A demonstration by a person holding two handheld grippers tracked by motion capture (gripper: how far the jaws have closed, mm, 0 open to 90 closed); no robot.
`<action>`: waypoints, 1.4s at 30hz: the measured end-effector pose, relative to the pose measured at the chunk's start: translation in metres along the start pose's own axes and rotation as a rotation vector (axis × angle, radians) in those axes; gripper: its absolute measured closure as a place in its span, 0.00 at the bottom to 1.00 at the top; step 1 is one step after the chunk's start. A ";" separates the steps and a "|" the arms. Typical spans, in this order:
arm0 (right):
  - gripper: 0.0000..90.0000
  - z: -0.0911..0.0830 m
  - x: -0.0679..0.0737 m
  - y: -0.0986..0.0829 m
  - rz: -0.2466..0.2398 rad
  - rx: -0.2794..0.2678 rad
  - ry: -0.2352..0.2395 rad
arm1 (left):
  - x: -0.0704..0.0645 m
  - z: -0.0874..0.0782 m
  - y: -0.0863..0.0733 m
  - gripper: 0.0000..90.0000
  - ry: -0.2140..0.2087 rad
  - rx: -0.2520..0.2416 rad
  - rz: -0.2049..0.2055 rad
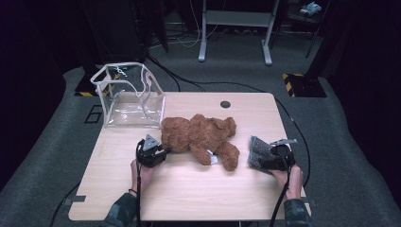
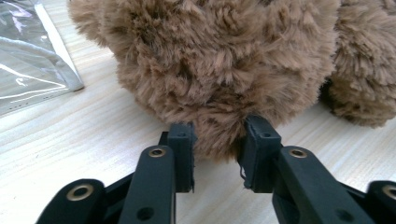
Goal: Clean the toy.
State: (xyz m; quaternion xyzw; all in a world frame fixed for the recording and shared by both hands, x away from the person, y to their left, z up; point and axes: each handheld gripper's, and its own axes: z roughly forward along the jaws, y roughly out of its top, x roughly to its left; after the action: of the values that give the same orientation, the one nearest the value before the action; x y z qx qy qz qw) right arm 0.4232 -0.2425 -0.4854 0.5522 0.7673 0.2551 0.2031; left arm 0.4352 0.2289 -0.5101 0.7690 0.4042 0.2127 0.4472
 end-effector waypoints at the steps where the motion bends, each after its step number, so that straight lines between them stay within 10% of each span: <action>1: 0.23 0.001 0.000 0.000 0.004 0.001 0.000 | 0.000 0.000 0.000 0.79 0.008 -0.002 0.004; 16: 0.28 0.021 0.003 0.008 0.002 0.057 -0.048 | 0.001 0.002 -0.013 0.83 0.012 -0.052 -0.010; 30: 0.80 0.023 0.000 0.003 0.028 0.020 0.001 | -0.003 0.003 -0.014 0.83 0.027 -0.064 0.014; 42: 0.86 0.000 0.007 0.017 0.048 -0.046 0.013 | -0.002 0.002 -0.014 0.83 0.028 -0.070 0.023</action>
State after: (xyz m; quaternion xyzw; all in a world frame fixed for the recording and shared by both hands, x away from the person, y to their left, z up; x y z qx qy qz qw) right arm 0.4341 -0.2316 -0.4751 0.5638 0.7493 0.2809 0.2045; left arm 0.4288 0.2300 -0.5231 0.7545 0.3936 0.2426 0.4658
